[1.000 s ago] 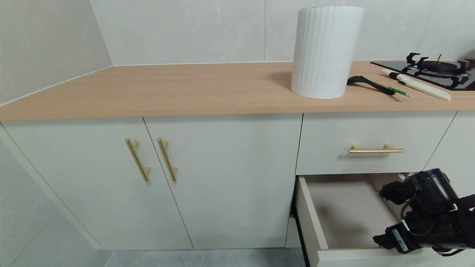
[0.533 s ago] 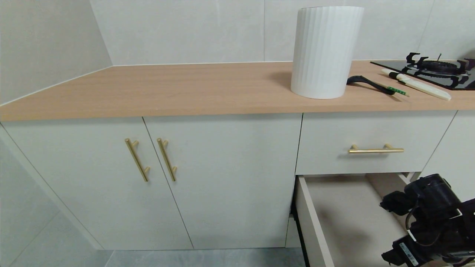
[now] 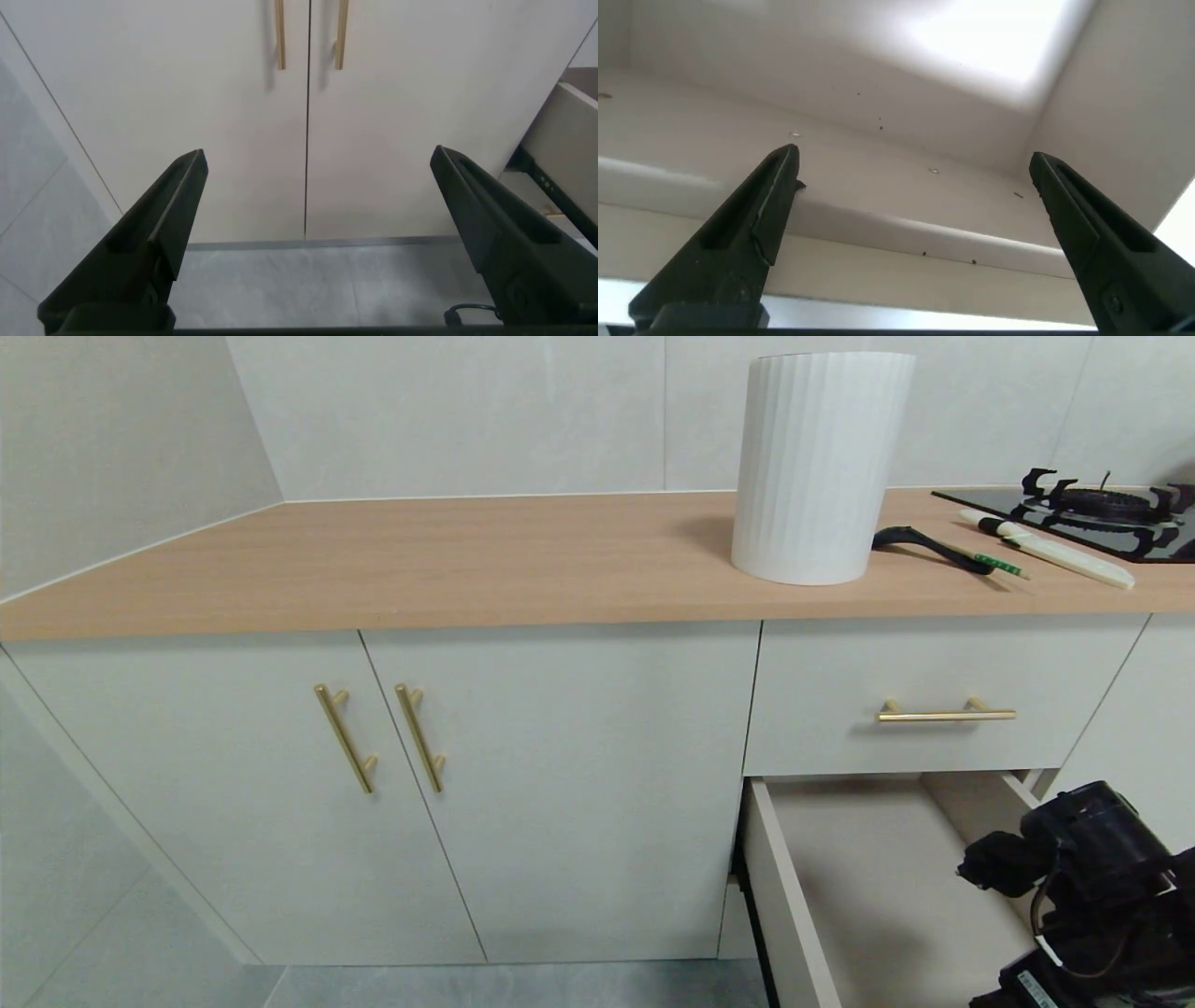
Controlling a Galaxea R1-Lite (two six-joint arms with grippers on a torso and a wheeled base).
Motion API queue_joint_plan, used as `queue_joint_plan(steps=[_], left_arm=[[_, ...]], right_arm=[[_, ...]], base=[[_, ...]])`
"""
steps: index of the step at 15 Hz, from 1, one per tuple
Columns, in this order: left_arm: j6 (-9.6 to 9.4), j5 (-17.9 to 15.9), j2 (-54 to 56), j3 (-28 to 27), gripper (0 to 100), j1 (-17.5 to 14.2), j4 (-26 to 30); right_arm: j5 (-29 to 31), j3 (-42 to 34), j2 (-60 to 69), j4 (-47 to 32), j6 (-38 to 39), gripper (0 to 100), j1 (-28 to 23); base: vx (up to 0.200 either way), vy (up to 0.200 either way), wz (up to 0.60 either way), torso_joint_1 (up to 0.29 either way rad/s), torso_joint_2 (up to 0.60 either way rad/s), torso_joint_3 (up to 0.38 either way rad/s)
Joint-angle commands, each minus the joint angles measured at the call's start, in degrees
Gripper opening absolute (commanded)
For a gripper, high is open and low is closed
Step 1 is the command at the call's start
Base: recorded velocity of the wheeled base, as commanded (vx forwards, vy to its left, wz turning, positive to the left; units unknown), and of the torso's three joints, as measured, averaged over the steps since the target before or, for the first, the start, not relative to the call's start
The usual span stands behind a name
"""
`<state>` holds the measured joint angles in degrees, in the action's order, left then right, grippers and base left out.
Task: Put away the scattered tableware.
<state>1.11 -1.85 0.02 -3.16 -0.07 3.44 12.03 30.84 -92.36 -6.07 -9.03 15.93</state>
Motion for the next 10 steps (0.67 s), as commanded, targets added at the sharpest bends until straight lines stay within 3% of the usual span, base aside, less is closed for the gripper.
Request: queue_joint_plan(steps=[1,10], left_arm=[[-0.05,0.0,0.0,0.0,100,0.0,0.0],[0.03,0.0,0.0,0.0,100,0.0,0.0]], right_arm=[[0.0,0.9,2.5,-0.1,0.0,100,0.2],[-2.3,6.1,16.4,0.2,4.8,100,0.2]], base=[[0.0,0.0,0.0,0.0,0.0,0.0],[0.0,0.0,0.0,0.0,0.0,0.0]])
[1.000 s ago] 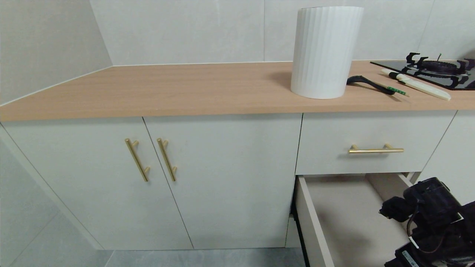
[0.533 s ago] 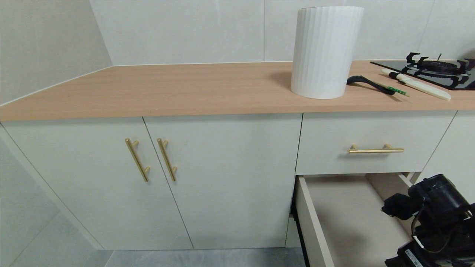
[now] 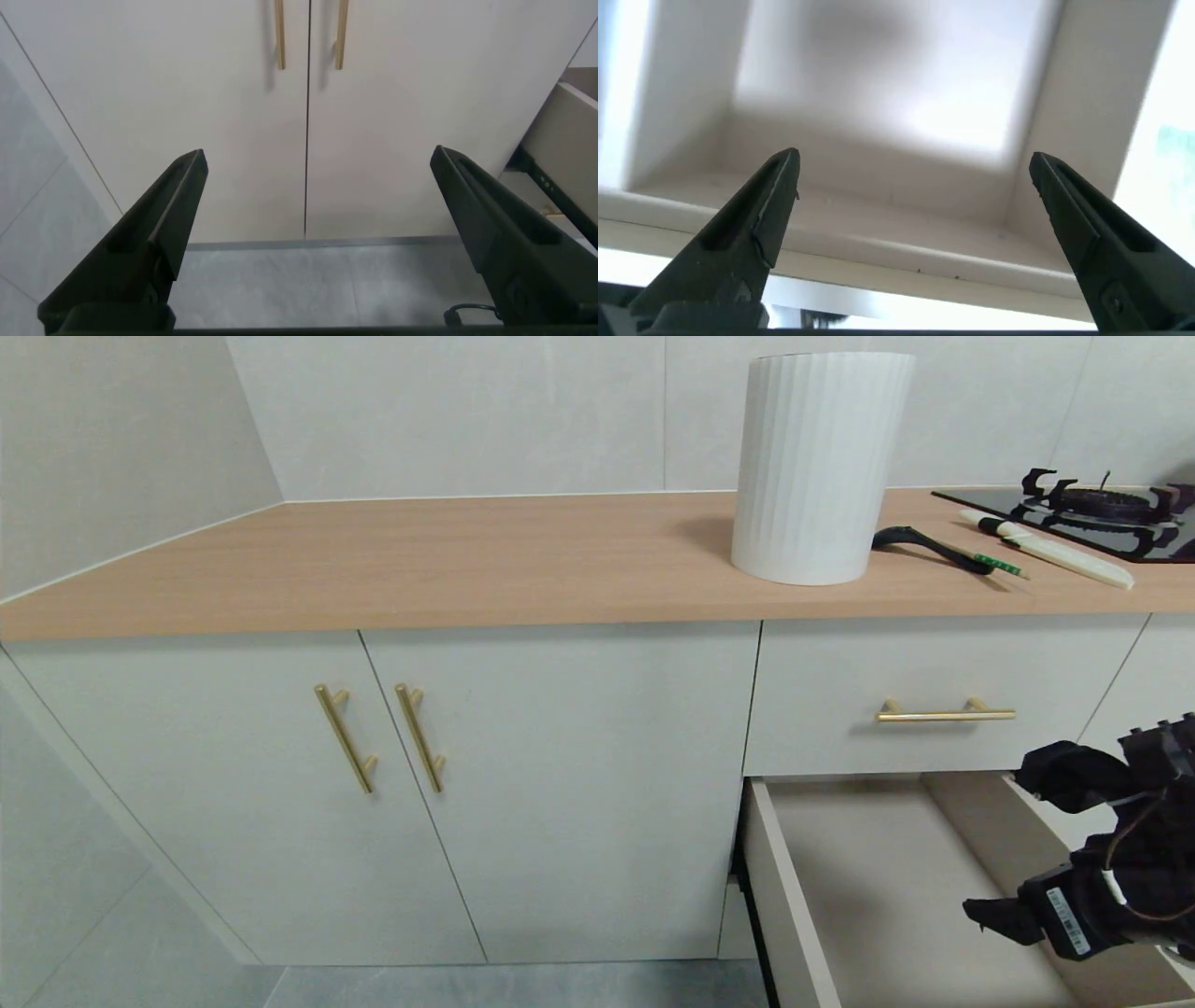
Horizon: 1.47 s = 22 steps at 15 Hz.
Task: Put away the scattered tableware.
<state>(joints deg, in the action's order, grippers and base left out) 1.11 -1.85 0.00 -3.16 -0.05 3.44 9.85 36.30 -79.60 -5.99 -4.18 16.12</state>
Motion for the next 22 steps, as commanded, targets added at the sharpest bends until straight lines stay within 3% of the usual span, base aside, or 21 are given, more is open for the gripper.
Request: queue_joint_plan(steps=[1,4,15,17,19,22], left_arm=[[0.03,0.0,0.0,0.0,100,0.0,0.0],[0.03,0.0,0.0,0.0,100,0.0,0.0],[0.03,0.0,0.0,0.0,100,0.0,0.0],[0.03,0.0,0.0,0.0,100,0.0,0.0],[0.03,0.0,0.0,0.0,100,0.0,0.0],[0.03,0.0,0.0,0.0,100,0.0,0.0]], right_arm=[[-0.1,0.8,4.8,0.1,0.0,100,0.0],[-1.9,1.2,7.5,0.1,0.0,100,-0.2],[-2.2,3.7,8.9,0.1,0.1,100,-2.8],[-2.4,8.1,8.3,0.1,0.1,100,-4.3],[-5.1,19.4,3.0,-0.5,0.6,100,-7.9],[-5.7,29.8,-5.4,-0.8,3.0,100,-10.2]], base=[[0.0,0.0,0.0,0.0,0.0,0.0],[0.0,0.0,0.0,0.001,-0.02,-0.014],[0.0,0.0,0.0,0.06,-0.34,-0.275],[0.0,0.0,0.0,0.011,-0.03,-0.023],[0.0,0.0,0.0,0.0,0.0,0.0],[0.0,0.0,0.0,0.0,0.0,0.0]])
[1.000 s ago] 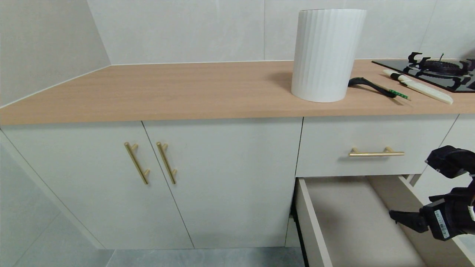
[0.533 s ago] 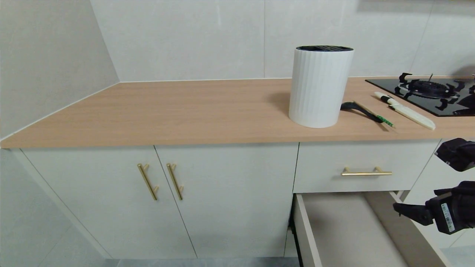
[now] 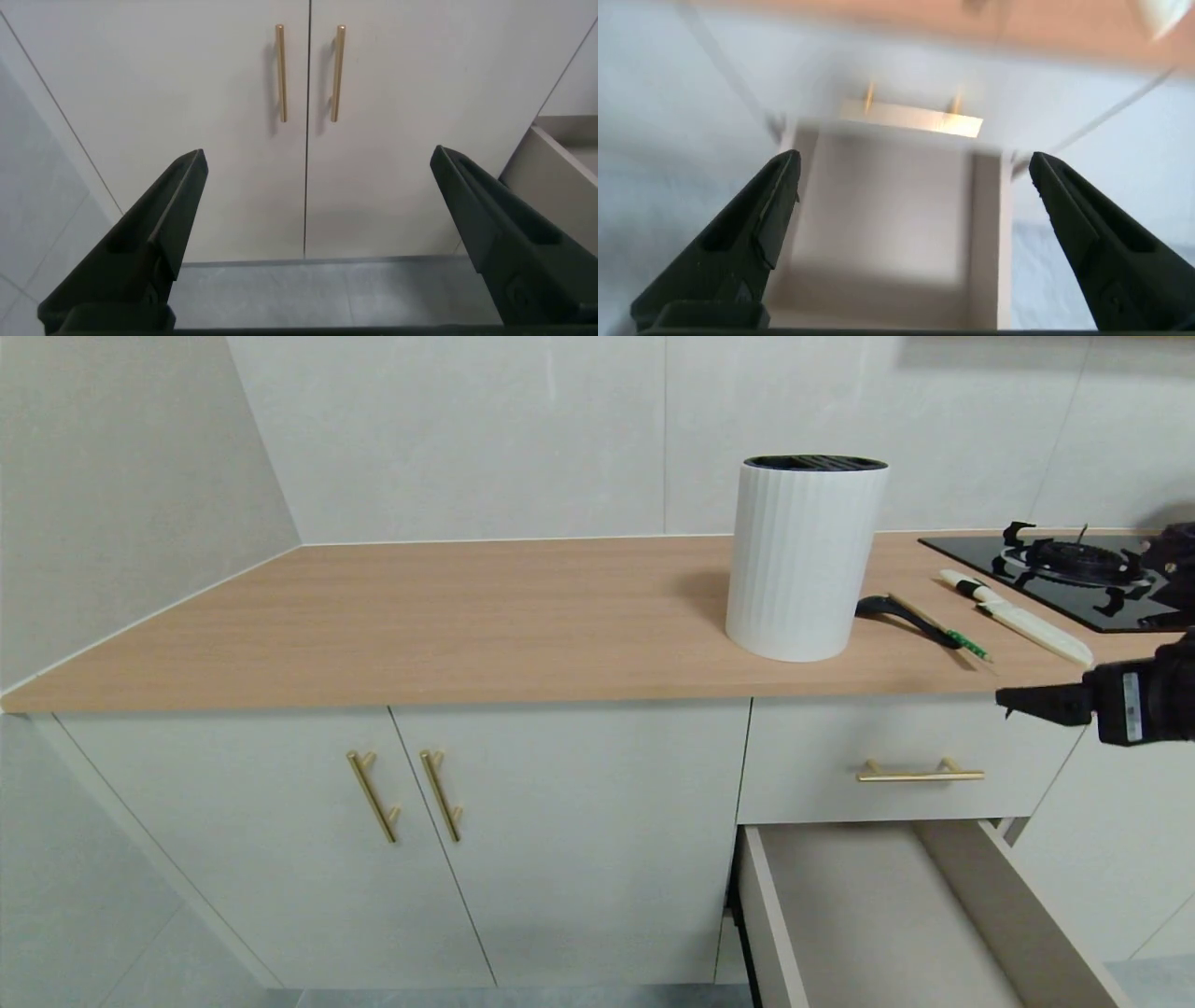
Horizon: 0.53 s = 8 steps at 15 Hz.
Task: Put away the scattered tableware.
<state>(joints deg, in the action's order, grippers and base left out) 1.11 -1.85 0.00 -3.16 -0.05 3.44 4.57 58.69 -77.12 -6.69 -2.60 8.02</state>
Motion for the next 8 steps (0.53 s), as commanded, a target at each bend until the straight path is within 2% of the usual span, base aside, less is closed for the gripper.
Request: queue_joint_plan(steps=[1,3,5,8], left_arm=[[0.03,0.0,0.0,0.0,100,0.0,0.0],[0.03,0.0,0.0,0.0,100,0.0,0.0],[0.03,0.0,0.0,0.0,100,0.0,0.0],[0.03,0.0,0.0,0.0,100,0.0,0.0]], right_arm=[[-0.5,9.8,-9.2,-0.2,2.6,100,-3.0],[-0.5,13.2,-12.1,-1.4,2.9,100,-3.5],[-0.5,23.1,-19.4,-6.5,5.1,100,-4.7],[-1.6,28.1,-24.0,-10.3,7.4,100,-7.5]], base=[[0.0,0.0,0.0,0.0,0.0,0.0],[0.0,0.0,0.0,0.0,0.0,0.0],[0.0,0.0,0.0,0.0,0.0,0.0],[0.0,0.0,0.0,0.0,0.0,0.0]])
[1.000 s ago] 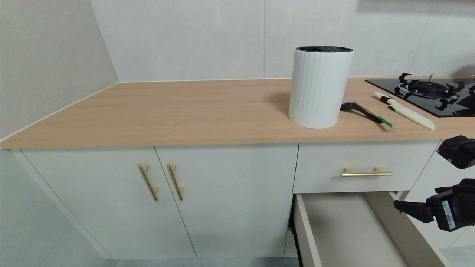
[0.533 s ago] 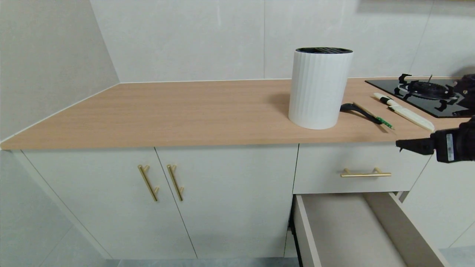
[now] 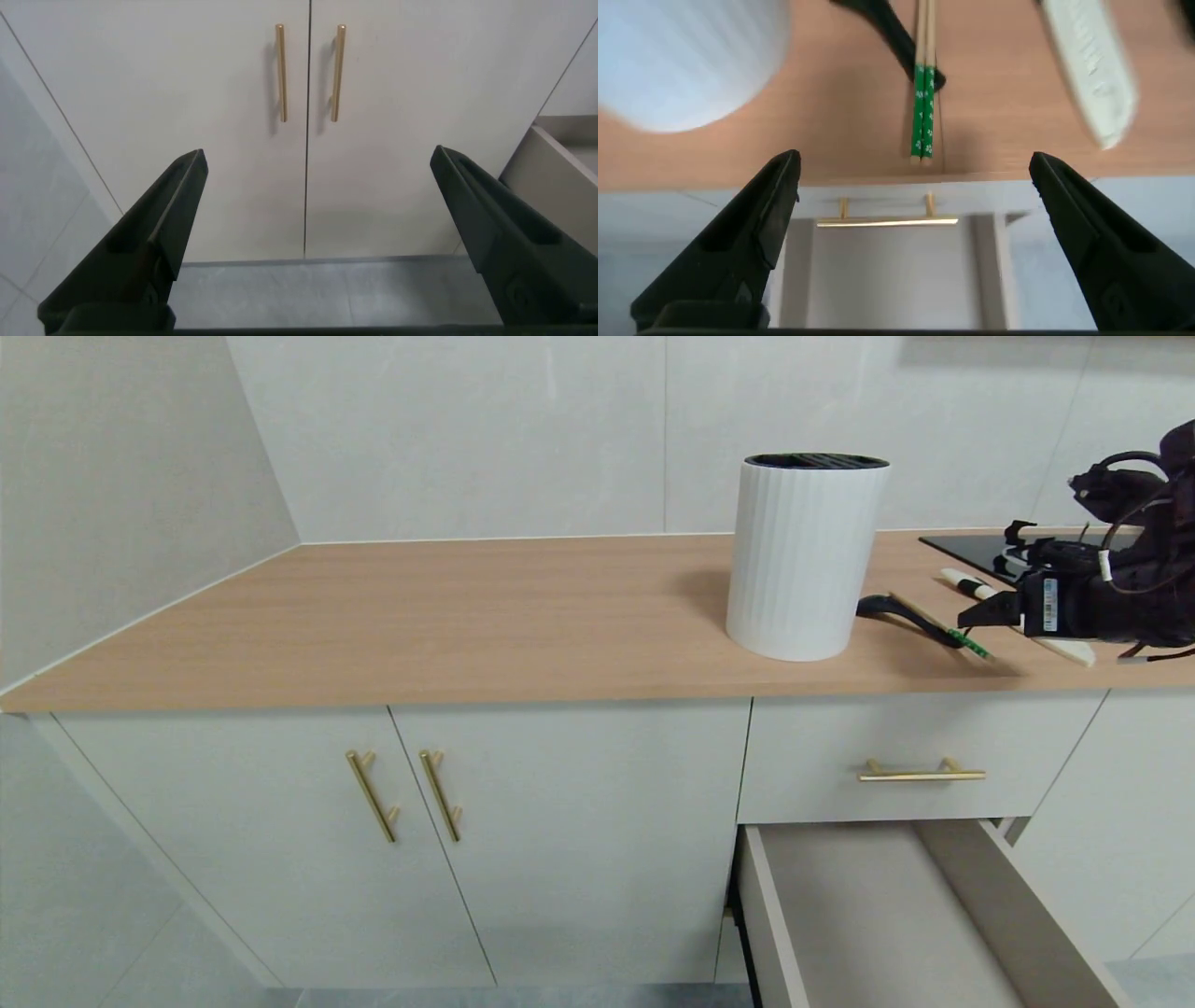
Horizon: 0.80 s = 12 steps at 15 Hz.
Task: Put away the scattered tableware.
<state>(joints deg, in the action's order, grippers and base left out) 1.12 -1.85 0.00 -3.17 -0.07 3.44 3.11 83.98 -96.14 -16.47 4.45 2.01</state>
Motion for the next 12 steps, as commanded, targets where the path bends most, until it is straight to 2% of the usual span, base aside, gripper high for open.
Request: queue_joint_plan(steps=[1,12], left_arm=[[0.02,0.0,0.0,0.0,100,0.0,0.0],[0.02,0.0,0.0,0.0,100,0.0,0.0]], right_arm=[[-2.3,3.3,-6.0,-0.8,0.4,100,-2.2],[-3.5,4.6,-9.7,-0.8,2.8,100,-1.7]], base=[[0.0,0.0,0.0,0.0,0.0,0.0],[0.0,0.0,0.0,0.0,0.0,0.0]])
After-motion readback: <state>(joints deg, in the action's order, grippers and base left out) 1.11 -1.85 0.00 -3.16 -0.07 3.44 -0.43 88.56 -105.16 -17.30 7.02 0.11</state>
